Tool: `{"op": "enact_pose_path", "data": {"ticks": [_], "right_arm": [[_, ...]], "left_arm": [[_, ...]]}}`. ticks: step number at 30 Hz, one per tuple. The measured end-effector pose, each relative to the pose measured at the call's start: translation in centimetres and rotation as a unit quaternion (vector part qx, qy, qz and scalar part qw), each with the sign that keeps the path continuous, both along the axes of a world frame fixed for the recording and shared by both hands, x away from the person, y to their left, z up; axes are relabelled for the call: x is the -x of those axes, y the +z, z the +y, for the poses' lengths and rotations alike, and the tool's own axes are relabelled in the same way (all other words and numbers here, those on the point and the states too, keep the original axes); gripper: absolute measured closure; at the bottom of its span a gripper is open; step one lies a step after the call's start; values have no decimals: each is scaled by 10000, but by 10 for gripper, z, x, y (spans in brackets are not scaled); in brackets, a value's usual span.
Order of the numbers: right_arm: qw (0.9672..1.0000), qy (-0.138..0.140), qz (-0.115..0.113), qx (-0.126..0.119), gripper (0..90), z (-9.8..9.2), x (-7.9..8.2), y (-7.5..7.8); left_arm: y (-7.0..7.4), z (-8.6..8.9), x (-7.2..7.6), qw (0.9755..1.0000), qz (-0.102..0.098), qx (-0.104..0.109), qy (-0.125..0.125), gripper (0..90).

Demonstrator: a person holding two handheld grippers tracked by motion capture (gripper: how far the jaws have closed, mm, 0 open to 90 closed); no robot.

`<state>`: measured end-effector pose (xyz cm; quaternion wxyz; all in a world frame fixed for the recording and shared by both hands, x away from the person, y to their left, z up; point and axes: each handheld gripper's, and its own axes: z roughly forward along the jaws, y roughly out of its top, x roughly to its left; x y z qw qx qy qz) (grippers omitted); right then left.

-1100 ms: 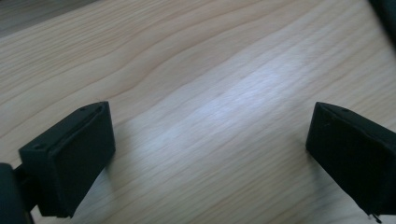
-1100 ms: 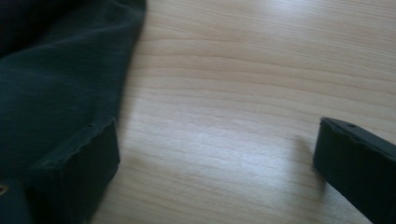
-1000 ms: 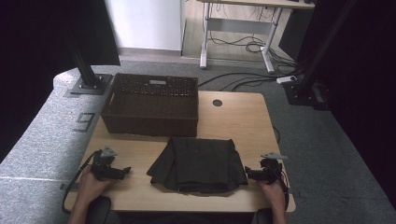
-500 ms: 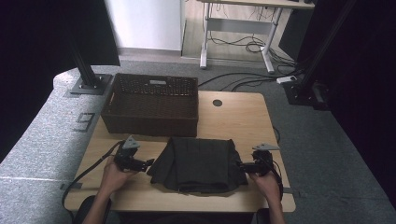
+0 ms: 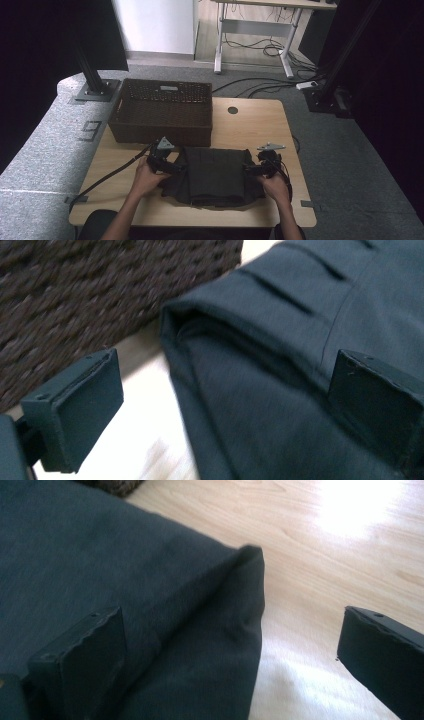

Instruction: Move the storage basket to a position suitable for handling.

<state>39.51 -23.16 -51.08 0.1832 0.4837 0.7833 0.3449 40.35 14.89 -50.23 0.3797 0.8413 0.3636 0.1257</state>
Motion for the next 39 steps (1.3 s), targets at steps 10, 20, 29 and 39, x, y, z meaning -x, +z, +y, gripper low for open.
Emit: {"op": "enact_pose_path", "data": {"ticks": [10, 20, 29, 39], "right_arm": [[9998, -90, 24, 198, 0, 15, -26, -7], [9992, -147, 138, 347, 0, 21, -31, -25], [9998, 96, 139, 106, 0, 32, -7, -29], [9990, 396, 137, 144, 0, 47, 15, -29]], "left_arm": [[-20, -15, -22, 9988, 27, -420, 258, 0], [-37, -7, -20, 9989, 124, -301, 348, 0], [-36, 8, 3, 9987, 157, -384, 284, 0], [-35, 25, 40, 9989, 155, -404, 187, 2]]}}
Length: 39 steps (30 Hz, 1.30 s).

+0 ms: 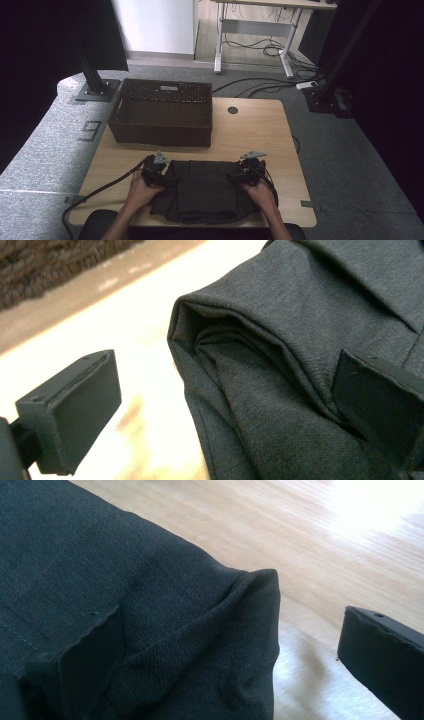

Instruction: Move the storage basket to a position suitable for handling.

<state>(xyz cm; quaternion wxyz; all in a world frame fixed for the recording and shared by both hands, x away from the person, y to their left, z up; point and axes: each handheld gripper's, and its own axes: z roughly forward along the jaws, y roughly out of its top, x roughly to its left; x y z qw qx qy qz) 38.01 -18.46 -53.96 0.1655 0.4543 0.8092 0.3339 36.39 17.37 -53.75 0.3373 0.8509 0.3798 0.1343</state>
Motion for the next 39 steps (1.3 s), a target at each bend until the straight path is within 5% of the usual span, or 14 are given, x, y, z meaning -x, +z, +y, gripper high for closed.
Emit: {"op": "enact_pose_path", "data": {"ticks": [14, 20, 33, 39], "right_arm": [[9997, 250, 14, -8, 0, 10, 30, 0], [9993, 378, -12, 48, 0, 13, 45, 1], [9985, 339, 44, -432, 0, -3, 42, 8], [9985, 131, -159, -501, 2, -23, 39, 16]], "left_arm": [[3, 6, 36, 9997, -111, -199, -109, 11], [0, 14, 49, 9999, 89, 62, -93, 20], [16, 30, 40, 9995, -3, 304, 15, 0], [26, 51, 24, 9993, -113, 56, 356, 6]]}}
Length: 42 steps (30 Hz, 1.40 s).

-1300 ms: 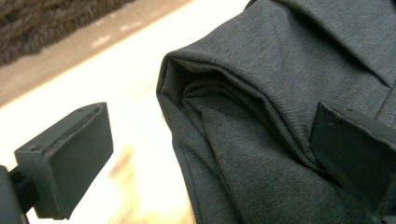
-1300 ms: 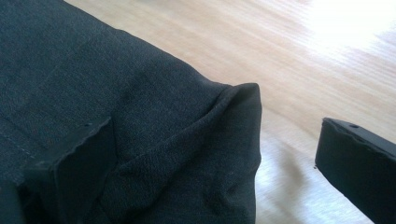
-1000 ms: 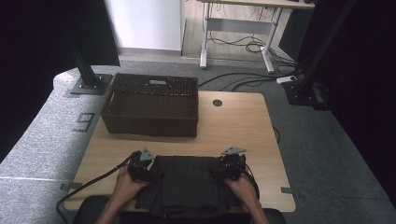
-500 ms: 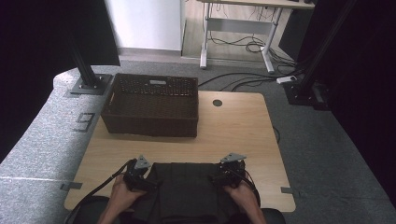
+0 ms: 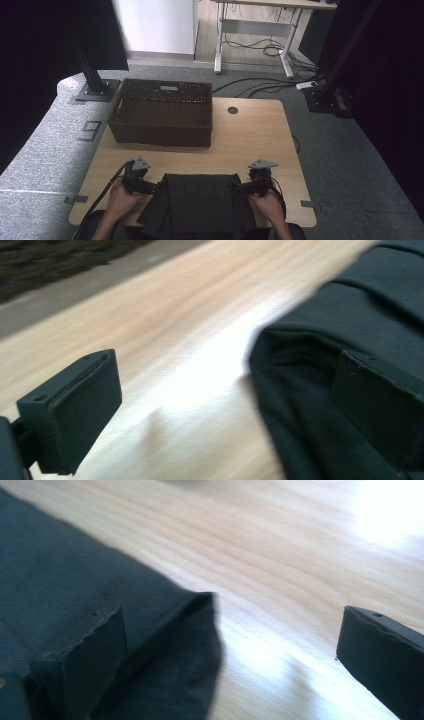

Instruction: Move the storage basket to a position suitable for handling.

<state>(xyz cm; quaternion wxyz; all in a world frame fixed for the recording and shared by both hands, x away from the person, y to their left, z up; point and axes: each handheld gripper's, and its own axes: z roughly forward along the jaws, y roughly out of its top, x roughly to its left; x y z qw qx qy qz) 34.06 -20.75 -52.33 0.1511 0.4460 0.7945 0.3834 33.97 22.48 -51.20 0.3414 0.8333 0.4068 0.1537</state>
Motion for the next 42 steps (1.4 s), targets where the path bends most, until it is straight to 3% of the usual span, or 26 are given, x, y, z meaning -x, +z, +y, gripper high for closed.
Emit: {"op": "enact_pose_path", "data": {"ticks": [4, 14, 22, 23, 26, 30, 32, 33, 34, 38, 42], "right_arm": [[9992, -366, -51, 151, 3, -25, -4, 0], [9944, -927, -12, 500, 4, -59, -10, -15], [9915, -1099, 165, 678, 0, -65, -13, -29], [9916, -1125, 180, 608, 0, -66, -13, -31], [9903, -1286, 11, 516, 0, -66, -13, -34], [9900, -1315, 1, 520, 0, -66, -13, -34], [9899, -1315, -4, 523, 0, -66, -13, -34], [9899, -1317, -10, 517, 0, -66, -13, -34], [9899, -1317, -10, 516, 0, -66, -13, -34], [9900, -1312, -10, 514, 0, -66, -13, -34], [9902, -1302, -11, 515, 0, -66, -13, -34]], "left_arm": [[7, 14, -12, 9997, 33, 142, 191, 23], [30, 36, -40, 9991, -33, -8, 431, 59], [45, 54, -58, 9977, -68, 43, 670, 76], [48, 56, -60, 9975, -78, 45, 707, 83], [58, 68, -70, 9956, -172, 118, 919, 140], [67, 75, -78, 9947, -224, 104, 998, 145], [73, 82, -84, 9936, -190, 358, 1052, 155], [75, 85, -87, 9929, -186, 370, 1116, 169], [80, 88, -91, 9923, -239, 304, 1176, 182], [87, 93, -98, 9908, -267, 370, 1272, 196], [93, 97, -107, 9893, -373, 167, 1398, 208]]}}
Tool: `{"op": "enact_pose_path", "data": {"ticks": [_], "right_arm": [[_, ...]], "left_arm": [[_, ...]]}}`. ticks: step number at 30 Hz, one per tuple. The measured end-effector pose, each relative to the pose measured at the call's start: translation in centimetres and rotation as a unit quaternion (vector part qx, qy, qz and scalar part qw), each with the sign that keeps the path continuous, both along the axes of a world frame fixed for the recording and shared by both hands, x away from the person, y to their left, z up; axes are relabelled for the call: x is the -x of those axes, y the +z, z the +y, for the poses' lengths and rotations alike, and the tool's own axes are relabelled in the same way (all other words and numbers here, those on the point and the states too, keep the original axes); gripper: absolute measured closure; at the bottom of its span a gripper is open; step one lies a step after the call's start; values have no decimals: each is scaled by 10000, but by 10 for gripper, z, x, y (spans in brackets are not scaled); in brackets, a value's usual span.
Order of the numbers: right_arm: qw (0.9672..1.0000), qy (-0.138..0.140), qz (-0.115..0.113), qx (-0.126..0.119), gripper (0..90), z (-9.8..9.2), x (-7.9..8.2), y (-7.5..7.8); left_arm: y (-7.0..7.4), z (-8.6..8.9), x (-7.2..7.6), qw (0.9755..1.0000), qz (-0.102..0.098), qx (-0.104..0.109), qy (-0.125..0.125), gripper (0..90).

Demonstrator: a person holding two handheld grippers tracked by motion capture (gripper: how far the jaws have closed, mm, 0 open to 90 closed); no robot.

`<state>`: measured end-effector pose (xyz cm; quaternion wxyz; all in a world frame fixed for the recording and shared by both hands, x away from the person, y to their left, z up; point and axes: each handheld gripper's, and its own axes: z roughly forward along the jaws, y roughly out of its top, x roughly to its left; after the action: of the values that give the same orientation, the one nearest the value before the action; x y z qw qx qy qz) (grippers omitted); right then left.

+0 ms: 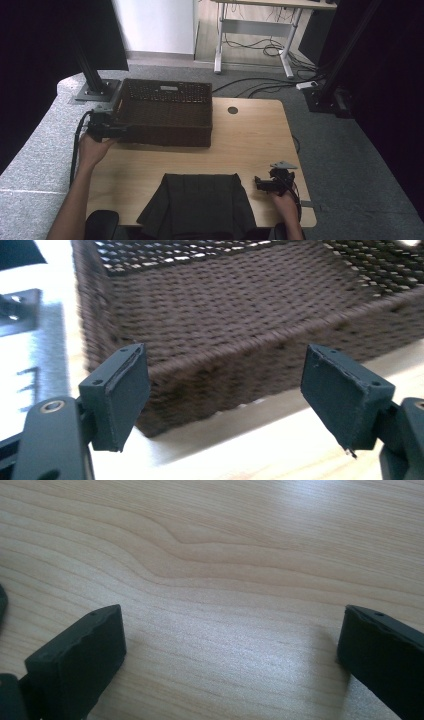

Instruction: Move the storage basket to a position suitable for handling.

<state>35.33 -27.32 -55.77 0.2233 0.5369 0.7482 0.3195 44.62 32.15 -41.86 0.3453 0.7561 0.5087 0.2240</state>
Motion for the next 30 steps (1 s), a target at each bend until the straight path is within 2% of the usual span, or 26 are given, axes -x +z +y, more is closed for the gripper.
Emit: {"op": "enact_pose_path", "data": {"ticks": [7, 10, 13, 16, 25, 28, 29, 30], "right_arm": [[10000, 11, 3, 1, 0, 0, 0, 0], [10000, 16, 4, 1, 0, 1, 0, 0], [10000, 18, 3, 2, 0, 1, 0, 0], [10000, 28, 5, 0, 0, 1, 0, 0], [10000, 43, 10, -4, 0, 1, 0, 0], [10000, 48, 9, -4, 0, 1, 0, 0], [10000, 51, 9, -4, 0, 1, 0, 0], [10000, 53, 9, -4, 0, 1, 0, 0]], "left_arm": [[3, 9, -17, 9996, -3, -99, 257, 241], [2, 14, -25, 9988, -31, -212, 441, 293], [1, 18, -29, 9984, -2, -216, 520, 323], [-2, 23, -36, 9972, 52, -318, 668, 347], [-16, 34, -47, 9942, 186, -410, 981, 422], [-21, 38, -48, 9939, 209, -272, 1048, 466], [-22, 39, -48, 9939, 202, -227, 1064, 535], [-24, 39, -48, 9953, 257, -54, 936, 599]]}}
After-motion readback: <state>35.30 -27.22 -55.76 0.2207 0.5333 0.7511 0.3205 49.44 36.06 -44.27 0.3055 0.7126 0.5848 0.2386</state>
